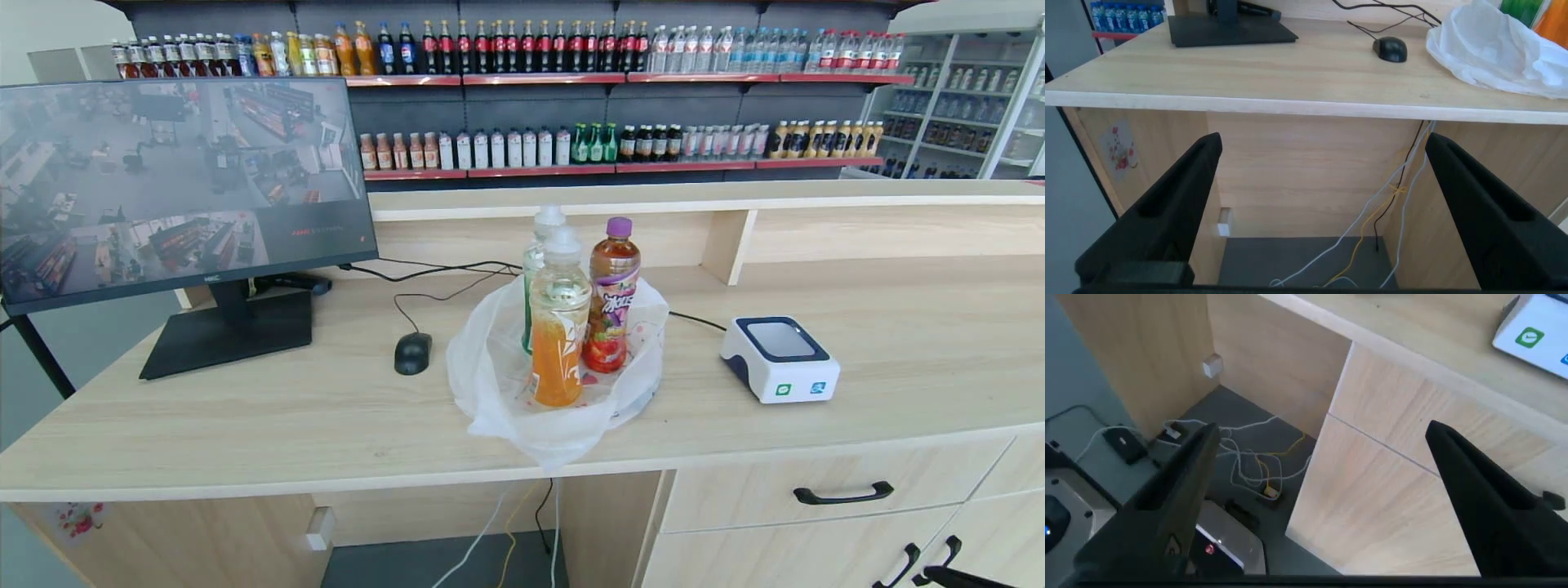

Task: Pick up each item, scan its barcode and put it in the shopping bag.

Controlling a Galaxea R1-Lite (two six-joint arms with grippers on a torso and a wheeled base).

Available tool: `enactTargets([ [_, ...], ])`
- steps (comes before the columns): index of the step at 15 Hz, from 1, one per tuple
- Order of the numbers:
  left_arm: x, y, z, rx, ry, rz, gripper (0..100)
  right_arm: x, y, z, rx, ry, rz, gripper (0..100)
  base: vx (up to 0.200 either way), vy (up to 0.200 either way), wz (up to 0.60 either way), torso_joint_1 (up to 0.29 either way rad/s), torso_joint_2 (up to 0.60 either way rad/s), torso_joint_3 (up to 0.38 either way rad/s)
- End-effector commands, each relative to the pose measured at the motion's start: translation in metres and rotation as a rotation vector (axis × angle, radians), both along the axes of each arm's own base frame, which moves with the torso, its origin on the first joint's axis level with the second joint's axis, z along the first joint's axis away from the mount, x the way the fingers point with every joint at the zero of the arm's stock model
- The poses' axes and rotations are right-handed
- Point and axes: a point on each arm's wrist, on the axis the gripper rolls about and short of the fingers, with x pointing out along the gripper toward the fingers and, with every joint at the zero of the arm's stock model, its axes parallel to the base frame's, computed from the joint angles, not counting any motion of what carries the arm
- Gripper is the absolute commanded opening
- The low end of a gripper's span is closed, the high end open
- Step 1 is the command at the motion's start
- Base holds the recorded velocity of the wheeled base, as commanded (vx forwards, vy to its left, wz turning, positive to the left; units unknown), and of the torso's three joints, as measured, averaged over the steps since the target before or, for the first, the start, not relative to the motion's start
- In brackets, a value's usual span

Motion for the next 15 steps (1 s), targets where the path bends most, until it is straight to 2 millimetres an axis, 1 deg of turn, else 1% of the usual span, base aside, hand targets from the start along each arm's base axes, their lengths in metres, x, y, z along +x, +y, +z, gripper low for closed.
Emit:
enactTargets([
  [1,0.0000,0.0000,-0.0001,0.000,0.000,0.000,100,-0.0297,-0.0363,-0.0179,0.040,-0.089,0.029,100,0.000,0.000,0.00,0.000,0.00,0.000],
  [3,0.0000,0.0000,-0.0001,0.000,0.000,0.000,100,-0.0305,-0.0368,-0.0175,0.063,-0.093,0.051,100,0.000,0.000,0.00,0.000,0.00,0.000],
  [5,0.0000,0.0000,-0.0001,0.000,0.000,0.000,100,-0.0347,-0.0363,-0.0189,0.134,-0.043,0.207,100,0.000,0.000,0.00,0.000,0.00,0.000],
  [6,0.0000,0.0000,-0.0001,0.000,0.000,0.000,100,-0.0348,-0.0360,-0.0194,0.129,-0.026,0.200,100,0.000,0.000,0.00,0.000,0.00,0.000],
  [9,0.0000,0.0000,-0.0001,-0.002,0.000,0.000,100,-0.0314,-0.0321,-0.0193,0.087,0.021,-0.016,100,0.000,0.000,0.00,0.000,0.00,0.000],
  [11,0.0000,0.0000,-0.0001,-0.002,0.000,0.000,100,-0.0313,-0.0326,-0.0196,0.075,0.014,-0.297,100,0.000,0.000,0.00,0.000,0.00,0.000],
  [13,0.0000,0.0000,-0.0001,-0.002,0.000,0.000,100,-0.0328,-0.0334,-0.0190,0.095,-0.007,-0.502,100,0.000,0.000,0.00,0.000,0.00,0.000],
  [14,0.0000,0.0000,-0.0001,-0.002,0.000,0.000,100,-0.0343,-0.0337,-0.0191,0.105,-0.020,-0.545,100,0.000,0.000,0.00,0.000,0.00,0.000],
  [15,0.0000,0.0000,-0.0001,-0.002,0.000,0.000,100,-0.0389,-0.0342,-0.0193,0.126,-0.072,-0.587,100,0.000,0.000,0.00,0.000,0.00,0.000],
])
